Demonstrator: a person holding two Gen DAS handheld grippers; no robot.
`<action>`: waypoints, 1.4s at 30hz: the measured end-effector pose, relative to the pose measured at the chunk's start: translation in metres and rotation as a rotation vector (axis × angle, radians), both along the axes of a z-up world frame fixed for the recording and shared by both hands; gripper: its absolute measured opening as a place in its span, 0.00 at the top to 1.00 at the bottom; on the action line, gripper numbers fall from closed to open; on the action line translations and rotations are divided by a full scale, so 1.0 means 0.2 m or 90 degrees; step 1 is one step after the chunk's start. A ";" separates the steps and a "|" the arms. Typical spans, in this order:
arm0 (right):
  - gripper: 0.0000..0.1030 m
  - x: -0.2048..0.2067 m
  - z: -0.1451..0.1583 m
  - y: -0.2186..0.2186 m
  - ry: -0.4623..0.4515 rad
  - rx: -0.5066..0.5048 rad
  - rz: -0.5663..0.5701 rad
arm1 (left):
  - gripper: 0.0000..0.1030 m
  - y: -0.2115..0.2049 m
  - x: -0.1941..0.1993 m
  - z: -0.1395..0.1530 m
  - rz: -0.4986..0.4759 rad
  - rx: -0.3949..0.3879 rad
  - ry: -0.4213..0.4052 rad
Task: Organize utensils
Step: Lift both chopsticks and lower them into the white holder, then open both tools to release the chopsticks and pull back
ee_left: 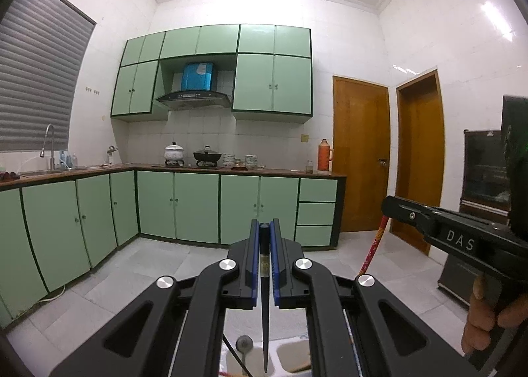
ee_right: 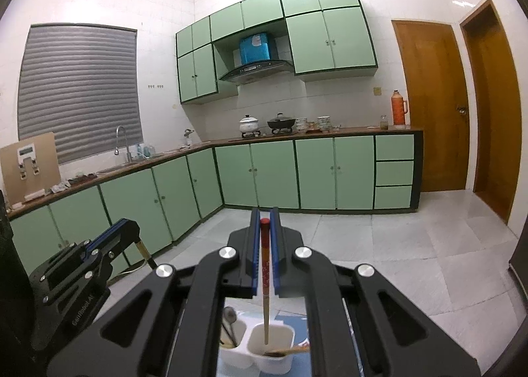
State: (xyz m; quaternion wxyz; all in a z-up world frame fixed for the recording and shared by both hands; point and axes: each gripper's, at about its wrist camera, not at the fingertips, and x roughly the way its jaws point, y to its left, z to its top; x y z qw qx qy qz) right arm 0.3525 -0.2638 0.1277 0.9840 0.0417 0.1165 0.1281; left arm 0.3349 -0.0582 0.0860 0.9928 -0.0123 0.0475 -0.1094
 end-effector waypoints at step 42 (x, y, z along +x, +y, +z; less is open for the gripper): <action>0.34 -0.58 -0.63 -0.12 0.137 -0.021 -0.025 | 0.21 0.11 -0.44 -0.36 0.003 0.024 0.163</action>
